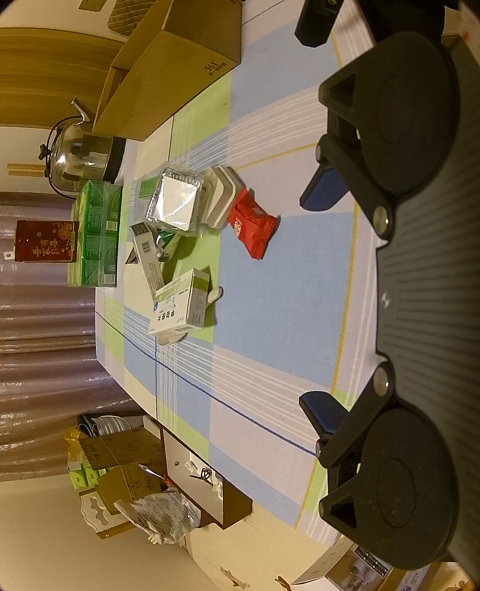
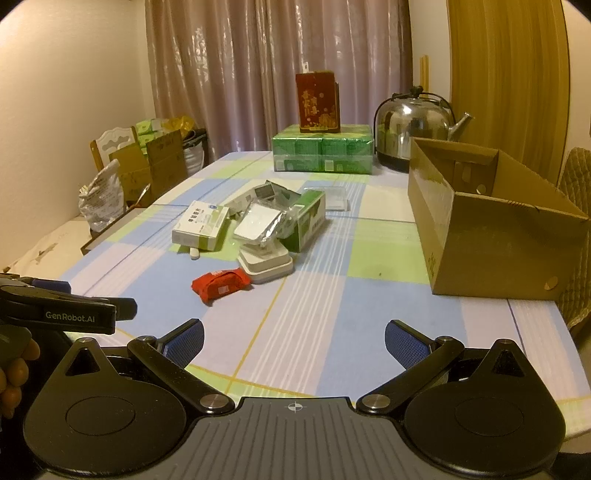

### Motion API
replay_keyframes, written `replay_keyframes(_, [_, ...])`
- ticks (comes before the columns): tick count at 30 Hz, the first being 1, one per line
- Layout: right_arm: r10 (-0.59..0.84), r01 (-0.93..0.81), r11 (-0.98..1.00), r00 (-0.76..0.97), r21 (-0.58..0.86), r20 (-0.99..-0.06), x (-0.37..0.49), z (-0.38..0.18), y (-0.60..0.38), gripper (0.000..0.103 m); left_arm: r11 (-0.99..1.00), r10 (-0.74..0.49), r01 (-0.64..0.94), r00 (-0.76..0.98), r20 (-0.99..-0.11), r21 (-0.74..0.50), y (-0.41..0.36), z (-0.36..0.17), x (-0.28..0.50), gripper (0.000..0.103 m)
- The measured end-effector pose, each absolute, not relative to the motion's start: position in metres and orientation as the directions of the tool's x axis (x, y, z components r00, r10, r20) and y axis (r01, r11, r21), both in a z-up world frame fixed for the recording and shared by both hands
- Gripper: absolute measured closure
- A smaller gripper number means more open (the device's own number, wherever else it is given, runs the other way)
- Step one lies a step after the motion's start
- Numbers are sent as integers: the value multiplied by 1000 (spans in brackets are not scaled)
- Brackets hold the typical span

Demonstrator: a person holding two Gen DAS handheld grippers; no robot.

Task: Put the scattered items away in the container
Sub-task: 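Move the left tool toward the red candy packet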

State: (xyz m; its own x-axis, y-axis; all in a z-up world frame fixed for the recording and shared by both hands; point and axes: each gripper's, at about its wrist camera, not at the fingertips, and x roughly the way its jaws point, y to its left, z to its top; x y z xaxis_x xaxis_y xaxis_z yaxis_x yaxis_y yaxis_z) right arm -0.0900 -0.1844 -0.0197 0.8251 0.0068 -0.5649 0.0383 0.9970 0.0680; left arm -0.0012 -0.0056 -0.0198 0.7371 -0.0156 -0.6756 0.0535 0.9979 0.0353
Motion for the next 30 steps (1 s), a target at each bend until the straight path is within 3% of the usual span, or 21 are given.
replay_keyframes(22, [23, 25, 997, 828, 78, -561, -79, -16, -190, 2, 997, -48, 78, 746, -664, 16, -5, -6, 3, 1])
replay_keyframes(30, [53, -29, 998, 828, 52, -559, -56, -13, -200, 2, 982, -111, 185, 747, -656, 45, -2, 8, 24, 1])
